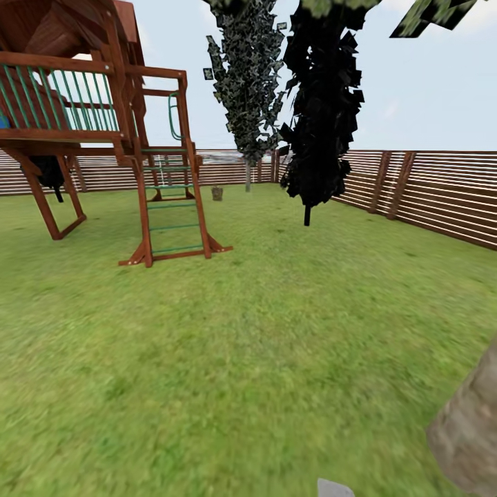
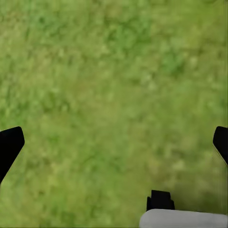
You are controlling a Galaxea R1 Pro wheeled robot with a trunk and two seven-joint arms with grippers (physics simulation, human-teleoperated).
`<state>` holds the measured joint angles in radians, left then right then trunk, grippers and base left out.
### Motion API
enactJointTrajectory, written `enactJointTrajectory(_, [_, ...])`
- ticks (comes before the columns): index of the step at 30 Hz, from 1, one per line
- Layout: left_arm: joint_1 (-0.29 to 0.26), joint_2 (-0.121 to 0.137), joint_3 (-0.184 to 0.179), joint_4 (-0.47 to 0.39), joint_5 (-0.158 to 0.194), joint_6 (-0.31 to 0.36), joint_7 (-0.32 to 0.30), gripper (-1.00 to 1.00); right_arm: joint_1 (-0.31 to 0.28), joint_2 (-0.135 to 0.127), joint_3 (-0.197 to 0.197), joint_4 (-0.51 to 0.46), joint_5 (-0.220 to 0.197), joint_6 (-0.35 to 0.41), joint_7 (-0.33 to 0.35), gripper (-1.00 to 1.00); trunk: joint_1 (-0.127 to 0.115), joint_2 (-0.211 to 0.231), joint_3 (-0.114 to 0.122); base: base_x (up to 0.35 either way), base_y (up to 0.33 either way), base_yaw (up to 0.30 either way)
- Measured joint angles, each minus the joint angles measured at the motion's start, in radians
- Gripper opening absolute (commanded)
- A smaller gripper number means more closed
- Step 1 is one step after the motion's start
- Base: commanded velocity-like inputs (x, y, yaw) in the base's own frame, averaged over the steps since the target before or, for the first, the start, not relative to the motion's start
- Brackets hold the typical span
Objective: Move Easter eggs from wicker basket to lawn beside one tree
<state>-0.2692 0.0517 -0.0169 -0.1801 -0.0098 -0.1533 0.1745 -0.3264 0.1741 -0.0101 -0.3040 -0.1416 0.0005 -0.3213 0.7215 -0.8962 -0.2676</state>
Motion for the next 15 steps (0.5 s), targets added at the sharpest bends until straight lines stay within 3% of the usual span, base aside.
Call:
enactJointTrajectory(10, [0.000,0.000,0.000,0.001,0.000,-0.002,0.000,1.00,0.000,0.000,0.000,0.001,0.000,-0.001,0.000,1.00,0.000,0.000,0.000,0.331,0.000,-0.004])
enactJointTrajectory(15, [0.000,-0.001,0.000,0.000,0.000,-0.002,0.000,1.00,0.000,0.000,0.000,0.001,0.001,-0.001,0.000,1.00,0.000,0.000,0.000,0.331,0.000,-0.149])
